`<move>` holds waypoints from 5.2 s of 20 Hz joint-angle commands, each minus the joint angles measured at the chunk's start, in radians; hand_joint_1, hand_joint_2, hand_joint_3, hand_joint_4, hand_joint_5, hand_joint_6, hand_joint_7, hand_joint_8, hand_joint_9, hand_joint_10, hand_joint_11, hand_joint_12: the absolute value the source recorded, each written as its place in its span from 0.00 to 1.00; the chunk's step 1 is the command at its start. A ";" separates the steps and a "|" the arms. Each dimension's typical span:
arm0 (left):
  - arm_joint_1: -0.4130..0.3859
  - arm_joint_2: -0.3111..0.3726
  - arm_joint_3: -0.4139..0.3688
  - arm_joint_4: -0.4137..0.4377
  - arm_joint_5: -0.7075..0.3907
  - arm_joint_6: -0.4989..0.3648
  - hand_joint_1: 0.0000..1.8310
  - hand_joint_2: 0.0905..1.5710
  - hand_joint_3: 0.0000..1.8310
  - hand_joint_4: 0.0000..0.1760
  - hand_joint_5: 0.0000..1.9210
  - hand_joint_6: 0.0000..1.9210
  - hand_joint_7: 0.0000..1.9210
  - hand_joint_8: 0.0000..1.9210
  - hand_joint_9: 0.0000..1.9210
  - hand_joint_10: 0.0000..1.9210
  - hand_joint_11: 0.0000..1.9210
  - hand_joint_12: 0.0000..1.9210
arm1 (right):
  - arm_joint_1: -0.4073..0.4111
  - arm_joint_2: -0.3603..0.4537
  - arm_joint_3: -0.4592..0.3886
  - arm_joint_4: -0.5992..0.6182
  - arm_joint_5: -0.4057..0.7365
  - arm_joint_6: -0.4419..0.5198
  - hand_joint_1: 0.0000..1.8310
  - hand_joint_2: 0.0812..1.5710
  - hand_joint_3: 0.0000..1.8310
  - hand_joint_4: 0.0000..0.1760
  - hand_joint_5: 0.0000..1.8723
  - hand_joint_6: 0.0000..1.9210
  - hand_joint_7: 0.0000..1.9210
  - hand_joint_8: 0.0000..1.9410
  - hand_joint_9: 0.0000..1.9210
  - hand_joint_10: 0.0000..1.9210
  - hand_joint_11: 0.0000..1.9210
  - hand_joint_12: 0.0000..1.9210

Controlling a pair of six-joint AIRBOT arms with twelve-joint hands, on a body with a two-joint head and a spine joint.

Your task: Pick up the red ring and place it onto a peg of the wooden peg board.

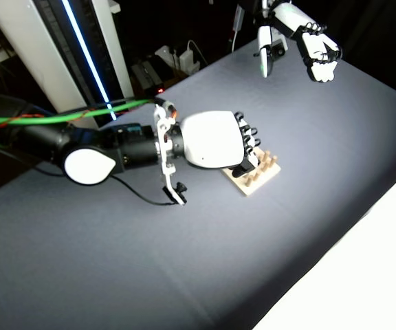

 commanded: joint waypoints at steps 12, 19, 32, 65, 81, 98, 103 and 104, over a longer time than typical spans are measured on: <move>-0.005 -0.005 0.004 0.006 -0.129 -0.010 0.34 0.68 0.00 0.14 0.19 0.00 0.17 0.00 0.17 0.01 0.00 0.55 | 0.012 0.000 -0.009 0.015 0.091 0.004 0.60 0.62 0.00 0.00 0.35 0.06 0.34 0.21 0.33 0.43 0.27 0.68; -0.005 -0.006 0.004 0.005 -0.129 -0.010 0.37 0.68 0.00 0.17 0.18 0.00 0.17 0.01 0.17 0.00 0.00 0.54 | 0.012 0.000 -0.008 0.015 0.091 0.004 0.54 0.63 0.00 0.05 0.31 0.00 0.34 0.03 0.33 0.26 0.24 0.59; -0.005 -0.010 0.006 0.003 -0.129 -0.012 0.36 0.67 0.00 0.00 0.22 0.00 0.12 0.00 0.12 0.01 0.00 0.42 | 0.012 -0.010 0.017 0.015 0.074 0.004 0.53 0.60 0.00 0.29 0.23 0.00 0.27 0.00 0.28 0.11 0.09 0.62; 0.010 -0.017 -0.005 -0.005 -0.138 -0.024 0.41 0.68 0.00 0.01 0.27 0.00 0.12 0.00 0.13 0.00 0.00 0.39 | 0.034 0.004 0.004 -0.079 0.005 -0.001 0.50 0.54 0.00 1.00 0.00 0.00 0.00 0.00 0.00 0.00 0.00 0.01; 0.013 -0.022 -0.003 -0.005 -0.138 -0.029 0.39 0.68 0.00 0.02 0.27 0.00 0.12 0.00 0.12 0.00 0.00 0.34 | 0.052 -0.020 0.072 -0.060 -0.061 -0.036 0.51 0.52 0.00 1.00 0.00 0.00 0.01 0.00 0.02 0.00 0.02 0.02; 0.013 -0.031 -0.001 -0.005 -0.138 -0.037 0.39 0.68 0.00 0.06 0.27 0.00 0.12 0.00 0.12 0.00 0.00 0.32 | 0.103 -0.032 0.060 -0.034 -0.054 -0.063 0.47 0.53 0.00 1.00 0.00 0.00 0.01 0.00 0.02 0.00 0.00 0.00; 0.019 -0.029 -0.012 -0.009 -0.170 -0.050 0.37 0.68 0.00 0.02 0.23 0.00 0.12 0.00 0.10 0.00 0.00 0.21 | 0.053 0.111 -0.036 0.091 0.114 -0.067 0.37 0.59 0.00 0.94 0.00 0.00 0.04 0.00 0.08 0.00 0.00 0.23; 0.019 -0.026 -0.015 -0.008 -0.184 -0.053 0.36 0.68 0.00 0.06 0.20 0.00 0.12 0.00 0.10 0.00 0.00 0.21 | 0.029 0.139 -0.054 0.127 0.159 -0.071 0.33 0.60 0.00 0.90 0.00 0.00 0.02 0.00 0.04 0.00 0.00 0.09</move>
